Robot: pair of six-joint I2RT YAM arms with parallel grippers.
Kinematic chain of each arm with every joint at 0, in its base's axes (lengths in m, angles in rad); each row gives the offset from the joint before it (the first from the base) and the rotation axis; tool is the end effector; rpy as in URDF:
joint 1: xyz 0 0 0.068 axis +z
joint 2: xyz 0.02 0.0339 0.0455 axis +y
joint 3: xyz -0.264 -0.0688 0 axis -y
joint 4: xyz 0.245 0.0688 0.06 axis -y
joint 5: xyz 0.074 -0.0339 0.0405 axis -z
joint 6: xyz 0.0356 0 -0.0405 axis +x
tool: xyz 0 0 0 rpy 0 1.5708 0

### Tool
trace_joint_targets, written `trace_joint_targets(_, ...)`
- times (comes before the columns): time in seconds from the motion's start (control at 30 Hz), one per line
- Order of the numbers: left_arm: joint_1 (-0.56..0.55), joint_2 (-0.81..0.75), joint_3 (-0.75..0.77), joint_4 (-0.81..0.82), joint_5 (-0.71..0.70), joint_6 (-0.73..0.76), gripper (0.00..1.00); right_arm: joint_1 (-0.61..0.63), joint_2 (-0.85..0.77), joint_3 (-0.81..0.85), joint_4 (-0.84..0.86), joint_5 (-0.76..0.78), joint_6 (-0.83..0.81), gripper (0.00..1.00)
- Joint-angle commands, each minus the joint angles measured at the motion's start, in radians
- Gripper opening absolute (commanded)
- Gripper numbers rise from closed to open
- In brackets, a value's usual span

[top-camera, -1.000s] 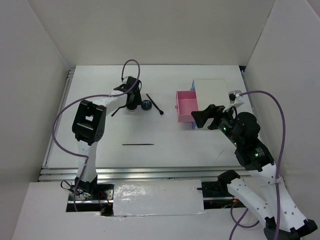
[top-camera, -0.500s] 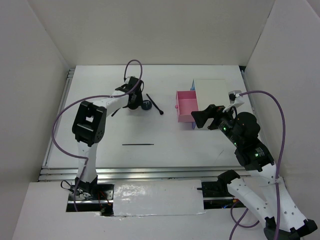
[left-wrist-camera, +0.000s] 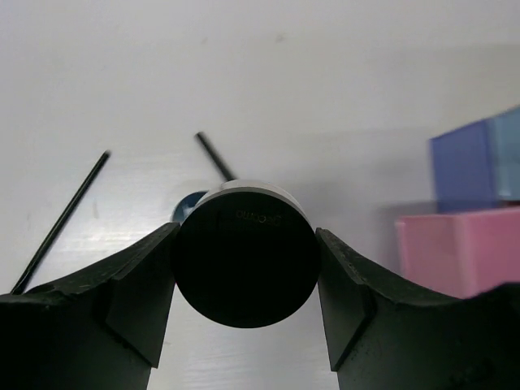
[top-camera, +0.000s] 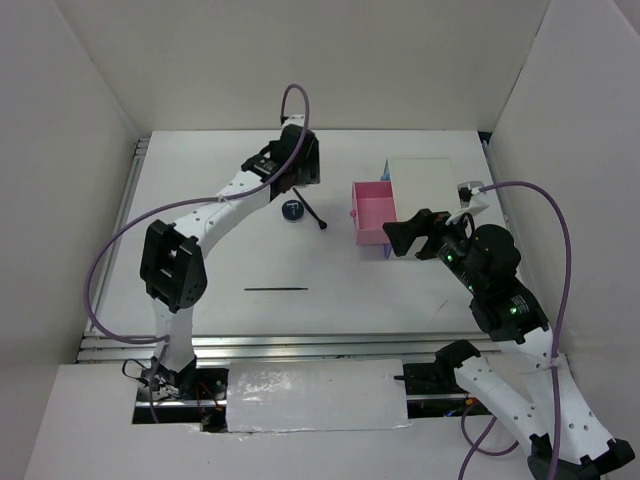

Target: Organize the makeup

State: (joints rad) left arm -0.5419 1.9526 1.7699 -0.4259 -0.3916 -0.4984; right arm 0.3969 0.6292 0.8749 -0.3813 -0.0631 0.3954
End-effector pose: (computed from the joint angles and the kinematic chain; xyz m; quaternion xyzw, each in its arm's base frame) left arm 0.3993 -0.2245 0.3119 -0.0711 0.8713 -0.0759 0.4796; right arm 0.1265 0.0555 0.3718 -0.0213 0.7530 0.2755 0.5972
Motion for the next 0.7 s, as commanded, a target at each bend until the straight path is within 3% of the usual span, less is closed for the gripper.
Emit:
trace_joint_targets(0.0, -0.081, -0.014, 0.146, -0.004, 0.006, 0.078, 0.32, 0.005, -0.016, 0.003, 0.041, 0.016, -0.012, 0.99)
trace_joint_targets(0.17, -0.164, 0.009, 0.261, -0.001, 0.056, 0.122, 0.34, 0.005, -0.026, 0.003, 0.038, 0.023, -0.013, 0.99)
trace_joint_targets(0.67, -0.285, 0.159, 0.325, 0.084, 0.143, 0.158, 0.41, 0.005, -0.045, 0.003, 0.027, 0.034, -0.015, 0.99)
